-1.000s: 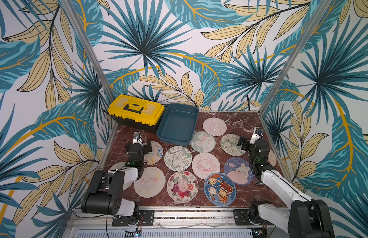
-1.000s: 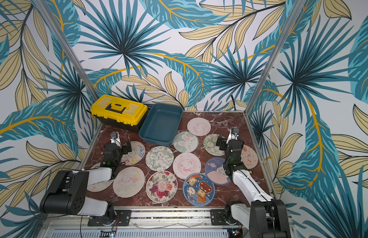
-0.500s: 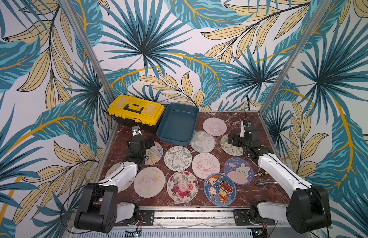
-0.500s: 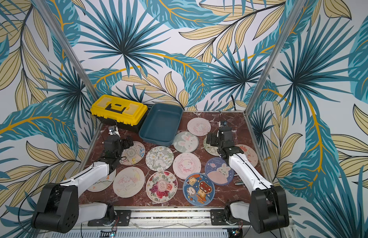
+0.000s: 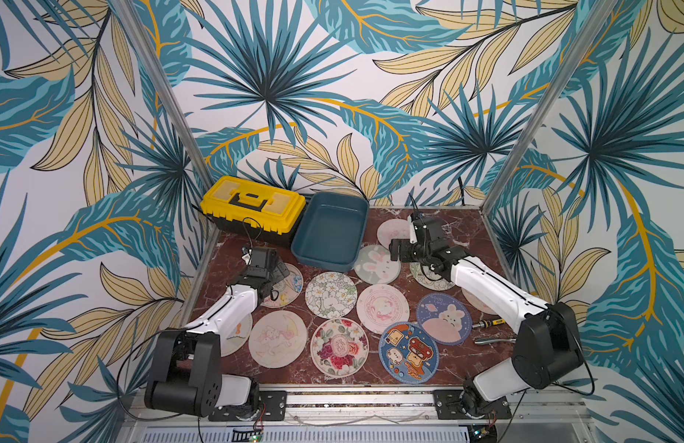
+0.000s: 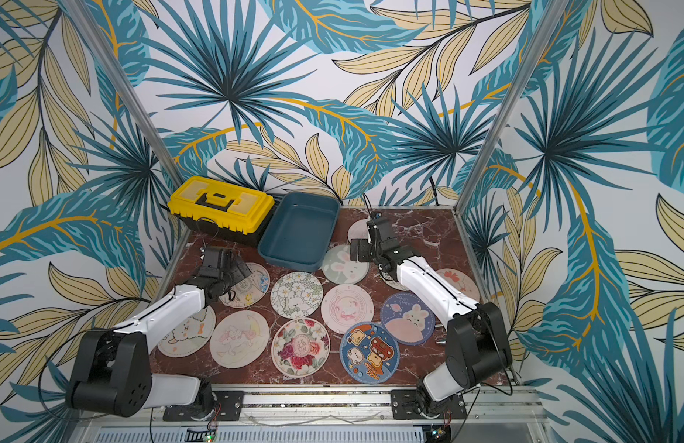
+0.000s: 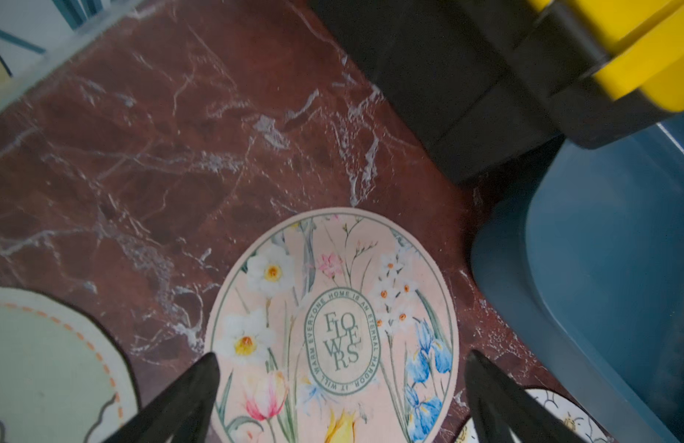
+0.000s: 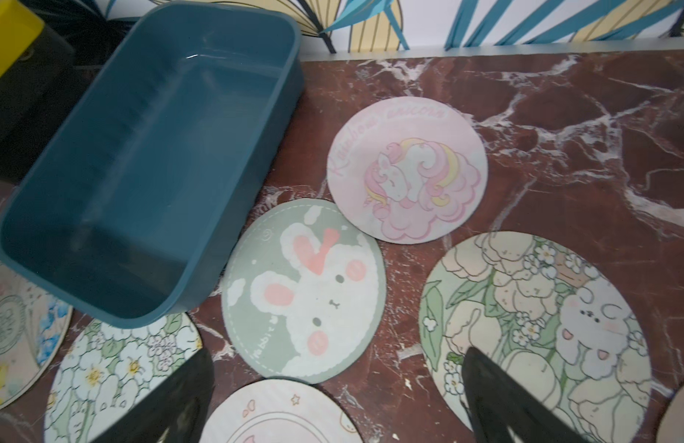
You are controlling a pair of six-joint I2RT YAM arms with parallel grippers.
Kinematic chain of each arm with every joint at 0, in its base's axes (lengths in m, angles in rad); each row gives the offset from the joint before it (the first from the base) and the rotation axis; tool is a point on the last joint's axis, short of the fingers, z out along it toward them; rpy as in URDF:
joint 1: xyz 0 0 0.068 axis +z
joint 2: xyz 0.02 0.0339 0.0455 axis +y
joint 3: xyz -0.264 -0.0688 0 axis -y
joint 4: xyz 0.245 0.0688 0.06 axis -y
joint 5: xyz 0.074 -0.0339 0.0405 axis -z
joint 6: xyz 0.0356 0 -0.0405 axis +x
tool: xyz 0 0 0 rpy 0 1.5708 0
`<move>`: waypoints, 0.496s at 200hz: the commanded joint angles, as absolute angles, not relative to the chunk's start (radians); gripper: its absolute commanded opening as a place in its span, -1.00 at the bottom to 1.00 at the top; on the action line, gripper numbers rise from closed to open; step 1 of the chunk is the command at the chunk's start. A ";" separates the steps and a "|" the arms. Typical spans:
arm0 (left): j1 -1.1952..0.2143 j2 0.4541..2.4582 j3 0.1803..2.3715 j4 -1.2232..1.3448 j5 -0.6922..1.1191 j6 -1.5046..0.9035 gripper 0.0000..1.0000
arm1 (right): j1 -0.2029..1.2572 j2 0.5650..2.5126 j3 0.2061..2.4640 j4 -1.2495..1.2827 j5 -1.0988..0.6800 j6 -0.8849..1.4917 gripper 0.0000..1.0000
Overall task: Put the coasters into the storage box
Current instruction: Pick up the coaster from the center of the board.
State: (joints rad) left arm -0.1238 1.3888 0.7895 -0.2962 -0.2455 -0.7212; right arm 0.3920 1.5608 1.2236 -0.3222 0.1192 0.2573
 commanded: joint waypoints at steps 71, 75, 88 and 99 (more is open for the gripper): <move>-0.047 1.488 0.847 -0.432 -0.153 -0.802 0.99 | 0.593 1.760 1.449 -0.444 -0.011 0.250 0.99; -0.044 1.492 0.848 -0.432 -0.148 -0.802 0.99 | 0.600 1.767 1.457 -0.443 -0.020 0.250 0.99; -0.039 1.508 0.853 -0.432 -0.143 -0.802 0.99 | 0.620 1.783 1.471 -0.442 -0.032 0.250 0.99; -0.037 1.523 0.861 -0.432 -0.140 -0.797 0.99 | 0.630 1.792 1.477 -0.434 -0.039 0.254 0.99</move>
State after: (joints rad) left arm -0.0494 1.4956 0.8108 -0.4103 -0.1646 -0.7944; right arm 0.6083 1.7706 1.4464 -0.4103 0.0025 0.2543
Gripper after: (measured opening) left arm 0.995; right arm 0.994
